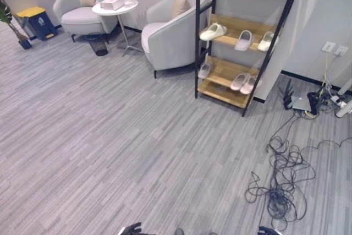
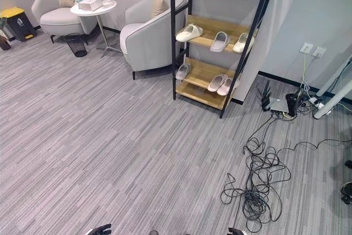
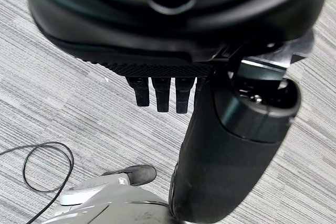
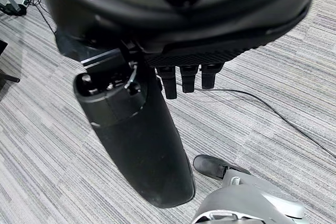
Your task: Arrange the slippers neatly on the shoe rack.
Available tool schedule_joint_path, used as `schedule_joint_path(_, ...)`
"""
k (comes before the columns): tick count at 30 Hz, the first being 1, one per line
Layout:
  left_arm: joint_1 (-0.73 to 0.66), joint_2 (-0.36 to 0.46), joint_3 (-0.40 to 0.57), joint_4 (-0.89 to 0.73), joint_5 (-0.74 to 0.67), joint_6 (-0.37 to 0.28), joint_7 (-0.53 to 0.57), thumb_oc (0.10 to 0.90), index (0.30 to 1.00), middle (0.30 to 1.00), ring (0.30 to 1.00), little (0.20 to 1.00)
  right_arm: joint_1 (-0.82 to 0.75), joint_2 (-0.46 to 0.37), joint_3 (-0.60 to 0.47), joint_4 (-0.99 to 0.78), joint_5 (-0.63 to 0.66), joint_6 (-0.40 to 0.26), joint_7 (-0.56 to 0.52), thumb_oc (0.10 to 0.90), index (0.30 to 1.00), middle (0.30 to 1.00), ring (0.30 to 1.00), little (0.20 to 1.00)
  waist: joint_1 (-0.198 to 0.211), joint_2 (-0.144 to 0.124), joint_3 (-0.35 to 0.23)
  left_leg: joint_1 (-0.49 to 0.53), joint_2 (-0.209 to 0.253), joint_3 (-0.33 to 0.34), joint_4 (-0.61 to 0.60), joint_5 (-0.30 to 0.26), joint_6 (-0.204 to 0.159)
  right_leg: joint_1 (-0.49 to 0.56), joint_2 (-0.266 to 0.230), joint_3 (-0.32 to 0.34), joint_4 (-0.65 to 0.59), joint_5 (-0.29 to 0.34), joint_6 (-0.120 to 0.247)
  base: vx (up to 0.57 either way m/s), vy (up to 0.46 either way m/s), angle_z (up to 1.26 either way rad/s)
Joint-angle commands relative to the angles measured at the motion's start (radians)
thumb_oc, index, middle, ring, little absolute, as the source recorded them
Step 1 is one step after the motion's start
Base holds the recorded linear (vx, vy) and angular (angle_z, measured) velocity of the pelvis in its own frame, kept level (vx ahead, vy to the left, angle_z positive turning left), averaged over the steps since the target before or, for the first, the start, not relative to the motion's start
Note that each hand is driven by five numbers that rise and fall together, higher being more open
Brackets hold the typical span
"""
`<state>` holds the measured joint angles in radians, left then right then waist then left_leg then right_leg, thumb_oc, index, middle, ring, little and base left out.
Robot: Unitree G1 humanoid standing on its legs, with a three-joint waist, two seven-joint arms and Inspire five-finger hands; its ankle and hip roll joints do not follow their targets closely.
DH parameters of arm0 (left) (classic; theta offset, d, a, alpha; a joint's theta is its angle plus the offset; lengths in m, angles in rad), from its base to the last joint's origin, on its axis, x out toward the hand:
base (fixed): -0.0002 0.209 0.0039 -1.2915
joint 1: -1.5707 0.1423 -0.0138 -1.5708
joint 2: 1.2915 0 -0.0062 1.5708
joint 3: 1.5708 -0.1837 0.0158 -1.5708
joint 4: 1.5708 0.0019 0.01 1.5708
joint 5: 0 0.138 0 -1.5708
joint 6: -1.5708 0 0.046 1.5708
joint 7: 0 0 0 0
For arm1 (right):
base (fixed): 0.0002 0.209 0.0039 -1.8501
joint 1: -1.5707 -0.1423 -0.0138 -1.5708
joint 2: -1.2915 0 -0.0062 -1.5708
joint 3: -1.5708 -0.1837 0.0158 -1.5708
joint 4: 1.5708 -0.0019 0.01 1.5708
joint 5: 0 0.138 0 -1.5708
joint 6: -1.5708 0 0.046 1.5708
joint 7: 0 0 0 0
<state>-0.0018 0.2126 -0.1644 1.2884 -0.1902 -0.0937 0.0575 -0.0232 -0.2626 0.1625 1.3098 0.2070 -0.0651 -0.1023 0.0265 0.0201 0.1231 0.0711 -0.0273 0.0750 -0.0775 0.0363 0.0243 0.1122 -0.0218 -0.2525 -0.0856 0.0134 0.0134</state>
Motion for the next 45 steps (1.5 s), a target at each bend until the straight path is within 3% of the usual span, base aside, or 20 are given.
schedule_joint_path(1, -0.058, -0.011, -0.019, 0.051, 0.001, -0.021, 0.010, 0.800, 0.900, 0.900, 0.900, 0.900, -0.039, -0.021, 0.033, 0.021, 0.008, -0.017, -0.016, 0.800, 0.900, 0.900, 0.900, 0.900, -0.005, -0.026, -0.002, 0.010, 0.076, -0.003, -0.010, -0.031, -0.097, -0.008, -0.074, 0.015, -0.002, -0.021, 0.117, 0.02, -0.041, 0.00)
schedule_joint_path(9, -0.069, -0.013, -0.029, 0.046, -0.012, -0.021, 0.008, 0.800, 0.900, 0.900, 0.900, 0.900, -0.043, -0.023, 0.030, 0.013, 0.025, -0.022, -0.020, 0.800, 0.900, 0.900, 0.900, 0.900, -0.013, -0.026, 0.019, -0.012, 0.092, -0.012, 0.027, -0.028, -0.105, -0.022, -0.056, 0.023, 0.009, -0.034, 0.097, 0.01, -0.054, 0.02)
schedule_joint_path(18, -0.104, -0.014, -0.069, 0.025, -0.015, -0.021, 0.000, 0.800, 0.900, 0.900, 0.900, 0.900, -0.048, -0.029, 0.022, 0.000, 0.070, -0.032, -0.016, 0.800, 0.900, 0.900, 0.900, 0.900, -0.028, -0.054, 0.069, -0.153, 0.104, -0.019, 0.283, -0.069, -0.129, -0.048, -0.040, 0.041, 0.047, -0.058, 0.054, 0.00, -0.065, 0.03)
schedule_joint_path(19, -0.111, -0.015, -0.076, 0.022, -0.015, -0.021, 0.001, 0.800, 0.900, 0.900, 0.900, 0.900, -0.051, -0.034, 0.023, -0.001, 0.074, -0.034, -0.018, 0.800, 0.900, 0.900, 0.900, 0.900, -0.023, -0.061, 0.081, -0.190, 0.105, -0.036, 0.359, -0.053, -0.132, -0.037, -0.037, 0.044, 0.041, -0.060, 0.044, 0.04, -0.060, -0.05)
schedule_joint_path(21, -0.118, -0.016, -0.082, 0.020, -0.018, -0.022, 0.001, 0.800, 0.900, 0.900, 0.900, 0.900, -0.055, -0.035, 0.026, -0.001, 0.077, -0.033, -0.019, 0.800, 0.900, 0.900, 0.900, 0.900, -0.019, -0.065, 0.091, -0.236, 0.096, -0.066, 0.399, -0.040, -0.129, -0.030, -0.033, 0.049, 0.036, -0.062, 0.041, 0.08, -0.036, -0.03)
schedule_joint_path(24, -0.123, -0.015, -0.086, 0.022, -0.020, -0.023, 0.004, 0.800, 0.900, 0.900, 0.900, 0.900, -0.057, -0.034, 0.030, -0.002, 0.079, -0.033, -0.021, 0.800, 0.900, 0.900, 0.900, 0.900, -0.015, -0.074, 0.093, -0.281, 0.078, -0.067, 0.381, -0.054, -0.119, -0.025, -0.034, 0.053, 0.030, -0.070, 0.045, 0.12, 0.017, 0.00)
schedule_joint_path(29, -0.115, -0.007, -0.083, 0.025, -0.016, -0.023, 0.002, 0.800, 0.900, 0.900, 0.900, 0.900, -0.060, -0.028, 0.032, -0.007, 0.082, -0.029, -0.024, 0.800, 0.900, 0.900, 0.900, 0.900, 0.015, -0.081, 0.085, -0.357, 0.062, -0.051, 0.291, -0.001, -0.113, 0.003, -0.014, 0.098, 0.029, -0.116, 0.052, 0.16, 0.095, -0.07)
schedule_joint_path(33, -0.097, 0.003, -0.055, 0.035, -0.013, -0.021, -0.003, 0.800, 0.900, 0.900, 0.900, 0.900, -0.072, -0.013, 0.045, -0.010, 0.052, -0.024, -0.004, 0.800, 0.900, 0.900, 0.900, 0.900, 0.043, -0.085, 0.054, -0.300, 0.037, -0.029, 0.267, -0.046, -0.068, -0.005, -0.046, 0.123, 0.161, -0.150, 0.086, 0.20, 0.214, -0.69)
schedule_joint_path(34, -0.094, 0.007, -0.048, 0.036, -0.012, -0.021, -0.004, 0.800, 0.900, 0.900, 0.900, 0.900, -0.080, -0.012, 0.046, -0.016, 0.046, -0.026, 0.000, 0.800, 0.900, 0.900, 0.900, 0.900, 0.052, -0.084, 0.052, -0.276, 0.035, -0.013, 0.257, -0.057, -0.054, -0.024, -0.063, 0.116, 0.213, -0.149, 0.109, 0.16, 0.189, -0.75)
schedule_joint_path(36, -0.091, 0.013, -0.039, 0.029, -0.018, -0.021, -0.006, 0.800, 0.900, 0.900, 0.900, 0.900, -0.094, -0.008, 0.047, -0.030, 0.042, -0.024, 0.005, 0.800, 0.900, 0.900, 0.900, 0.900, 0.051, -0.074, 0.055, -0.226, 0.027, 0.005, 0.240, -0.076, -0.028, -0.087, -0.093, 0.111, 0.350, -0.109, 0.149, 0.17, 0.186, -0.69)
schedule_joint_path(39, -0.093, 0.022, -0.034, 0.018, -0.024, -0.021, -0.006, 0.800, 0.900, 0.900, 0.900, 0.900, -0.110, -0.007, 0.049, -0.047, 0.041, -0.027, 0.010, 0.800, 0.900, 0.900, 0.900, 0.900, 0.034, -0.049, 0.073, -0.171, 0.021, 0.011, 0.228, -0.097, 0.005, -0.182, -0.122, 0.100, 0.519, -0.010, 0.178, 0.15, 0.153, -0.29)
schedule_joint_path(42, -0.093, 0.024, -0.033, 0.017, -0.026, -0.020, -0.006, 0.800, 0.900, 0.900, 0.900, 0.900, -0.111, -0.004, 0.051, -0.052, 0.040, -0.026, 0.011, 0.800, 0.900, 0.900, 0.900, 0.900, 0.026, -0.041, 0.073, -0.127, 0.013, 0.004, 0.206, -0.114, 0.013, -0.224, -0.136, 0.080, 0.526, -0.007, 0.164, 0.18, 0.047, -0.07)
schedule_joint_path(43, -0.094, 0.025, -0.031, 0.018, -0.024, -0.020, -0.008, 0.800, 0.900, 0.900, 0.900, 0.900, -0.110, -0.007, 0.052, -0.056, 0.039, -0.025, 0.011, 0.800, 0.900, 0.900, 0.900, 0.900, 0.012, -0.037, 0.072, -0.081, 0.003, -0.016, 0.180, -0.131, 0.012, -0.252, -0.132, 0.061, 0.454, -0.029, 0.146, 0.37, -0.009, -0.05)
schedule_joint_path(45, -0.094, 0.024, -0.033, 0.022, -0.019, -0.021, -0.009, 0.800, 0.900, 0.900, 0.900, 0.900, -0.111, -0.012, 0.053, -0.057, 0.039, -0.024, 0.011, 0.800, 0.900, 0.900, 0.900, 0.900, -0.005, -0.040, 0.075, -0.041, -0.006, -0.026, 0.161, -0.153, 0.008, -0.288, -0.135, 0.048, 0.355, -0.010, 0.137, 0.37, -0.071, 0.01)
